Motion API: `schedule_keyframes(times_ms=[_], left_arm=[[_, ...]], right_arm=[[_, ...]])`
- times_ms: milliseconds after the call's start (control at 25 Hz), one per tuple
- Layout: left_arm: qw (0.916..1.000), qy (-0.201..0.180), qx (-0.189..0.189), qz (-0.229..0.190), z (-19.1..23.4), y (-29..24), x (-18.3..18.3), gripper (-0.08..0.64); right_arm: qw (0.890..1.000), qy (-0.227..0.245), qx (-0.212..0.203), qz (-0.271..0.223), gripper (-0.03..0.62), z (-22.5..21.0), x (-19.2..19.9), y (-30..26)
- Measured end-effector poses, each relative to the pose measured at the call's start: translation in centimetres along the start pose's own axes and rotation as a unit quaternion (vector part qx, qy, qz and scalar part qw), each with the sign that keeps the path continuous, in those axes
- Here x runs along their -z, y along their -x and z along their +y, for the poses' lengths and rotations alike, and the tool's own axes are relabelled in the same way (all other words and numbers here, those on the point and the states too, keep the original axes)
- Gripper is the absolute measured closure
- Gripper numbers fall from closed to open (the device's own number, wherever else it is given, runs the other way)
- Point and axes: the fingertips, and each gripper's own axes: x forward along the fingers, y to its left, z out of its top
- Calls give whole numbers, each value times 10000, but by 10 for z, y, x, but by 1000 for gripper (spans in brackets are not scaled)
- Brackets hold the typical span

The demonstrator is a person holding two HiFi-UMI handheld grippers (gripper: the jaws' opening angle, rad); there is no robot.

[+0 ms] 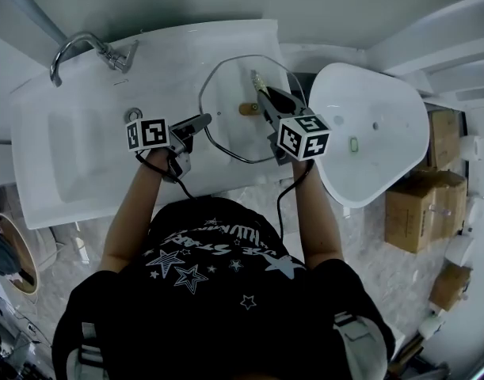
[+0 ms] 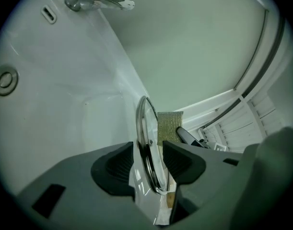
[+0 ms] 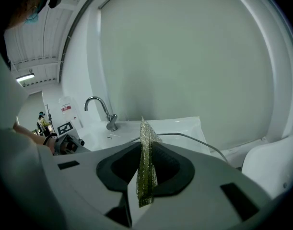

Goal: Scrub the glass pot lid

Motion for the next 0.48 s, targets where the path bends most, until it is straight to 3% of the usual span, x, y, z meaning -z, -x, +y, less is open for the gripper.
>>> schedule_keyframes(times_ms=[280, 480], left_arm=[[9997, 97, 172, 123, 2, -7, -1, 391], [9994, 212, 247, 63, 3, -3, -1, 483]], right_arm=[[9986, 424, 261, 169, 522, -8, -4, -15], [9936, 948, 541, 291, 522, -20, -7, -25]])
